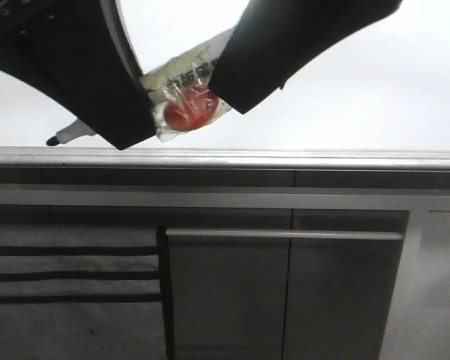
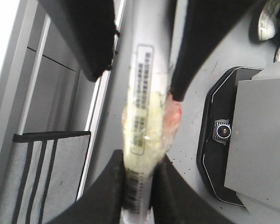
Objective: Write number 0 on whiteboard
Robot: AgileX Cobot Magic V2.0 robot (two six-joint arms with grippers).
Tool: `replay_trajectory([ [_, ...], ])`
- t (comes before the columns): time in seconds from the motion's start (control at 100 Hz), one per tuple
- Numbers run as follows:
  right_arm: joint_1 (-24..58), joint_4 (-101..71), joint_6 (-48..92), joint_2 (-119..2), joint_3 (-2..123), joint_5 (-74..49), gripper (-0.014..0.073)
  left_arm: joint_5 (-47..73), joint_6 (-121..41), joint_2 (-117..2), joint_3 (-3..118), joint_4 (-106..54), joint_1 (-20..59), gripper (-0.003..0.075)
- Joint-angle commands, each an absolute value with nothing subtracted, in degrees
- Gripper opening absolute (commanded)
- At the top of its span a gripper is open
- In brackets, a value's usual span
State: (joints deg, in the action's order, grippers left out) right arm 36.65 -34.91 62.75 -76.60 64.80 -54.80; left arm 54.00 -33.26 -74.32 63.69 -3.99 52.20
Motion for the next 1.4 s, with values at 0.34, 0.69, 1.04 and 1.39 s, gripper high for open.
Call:
replay_trajectory([
  [0.34, 36.65, -38.43, 63.51, -75.43, 66.69, -54.41, 0.0033, 51.68, -33.28, -72.57, 65.6, -5.0, 52.58, -0.002],
  [0.69, 36.65, -38.43, 63.51, -75.43, 66.69, -54.81, -0.0006, 50.91, -33.28, -72.57, 65.6, -4.9, 52.48, 0.0002],
  [1.04, 34.45, -39.79, 63.51, -74.6, 66.69, -54.81, -0.0006, 45.16, -29.73, -68.79, 65.6, -4.89, 51.46, 0.0368],
  [1.39, 25.61, -41.98, 60.99, -66.21, 66.31, -58.31, -0.0005, 44.23, -24.12, -55.59, 64.96, -5.12, 41.94, 0.0371],
])
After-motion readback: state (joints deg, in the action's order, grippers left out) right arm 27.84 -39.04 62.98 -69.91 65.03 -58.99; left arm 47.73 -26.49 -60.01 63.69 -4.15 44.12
